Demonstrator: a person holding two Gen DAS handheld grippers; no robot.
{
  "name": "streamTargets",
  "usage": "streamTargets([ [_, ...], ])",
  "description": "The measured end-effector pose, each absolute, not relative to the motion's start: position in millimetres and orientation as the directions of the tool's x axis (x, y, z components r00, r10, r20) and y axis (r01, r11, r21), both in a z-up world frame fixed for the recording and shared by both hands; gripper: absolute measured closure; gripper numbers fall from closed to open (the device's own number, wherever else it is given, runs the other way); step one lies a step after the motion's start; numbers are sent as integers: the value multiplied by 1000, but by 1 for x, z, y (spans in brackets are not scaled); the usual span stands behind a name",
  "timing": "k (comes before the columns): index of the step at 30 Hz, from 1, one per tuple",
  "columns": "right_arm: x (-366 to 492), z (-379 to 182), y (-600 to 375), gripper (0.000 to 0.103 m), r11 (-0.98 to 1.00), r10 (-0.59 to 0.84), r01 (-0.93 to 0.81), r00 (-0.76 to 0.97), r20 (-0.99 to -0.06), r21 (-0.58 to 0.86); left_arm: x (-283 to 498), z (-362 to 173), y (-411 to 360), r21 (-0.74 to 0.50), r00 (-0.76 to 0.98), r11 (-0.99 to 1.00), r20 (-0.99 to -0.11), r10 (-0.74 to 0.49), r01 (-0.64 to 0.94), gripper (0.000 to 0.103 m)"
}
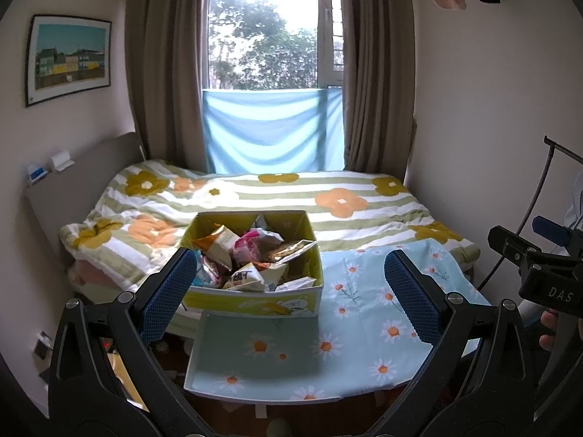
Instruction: Organize snacks
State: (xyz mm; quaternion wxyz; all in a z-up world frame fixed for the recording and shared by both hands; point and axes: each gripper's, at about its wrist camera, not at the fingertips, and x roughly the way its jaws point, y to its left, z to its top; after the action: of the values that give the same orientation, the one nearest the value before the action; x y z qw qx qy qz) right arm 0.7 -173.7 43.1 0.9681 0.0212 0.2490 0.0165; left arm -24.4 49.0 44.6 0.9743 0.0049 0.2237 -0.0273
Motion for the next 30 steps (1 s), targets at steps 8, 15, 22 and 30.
streamTargets([
  [8,0,45,-171,1,998,35,-10,876,-481,54,-26,45,49,0,900,999,-434,-42,46,1],
  [15,-1,45,-171,1,998,30,-3,876,-481,55,-24,44,49,-1,899,999,-435,-44,48,1],
  [22,0,44,-171,1,998,27,1,877,-480,59,-20,44,47,8,904,999,-426,-35,42,1],
  [30,3,43,-169,1,998,22,9,876,-481,62,-19,46,43,40,921,999,-390,21,-6,1],
])
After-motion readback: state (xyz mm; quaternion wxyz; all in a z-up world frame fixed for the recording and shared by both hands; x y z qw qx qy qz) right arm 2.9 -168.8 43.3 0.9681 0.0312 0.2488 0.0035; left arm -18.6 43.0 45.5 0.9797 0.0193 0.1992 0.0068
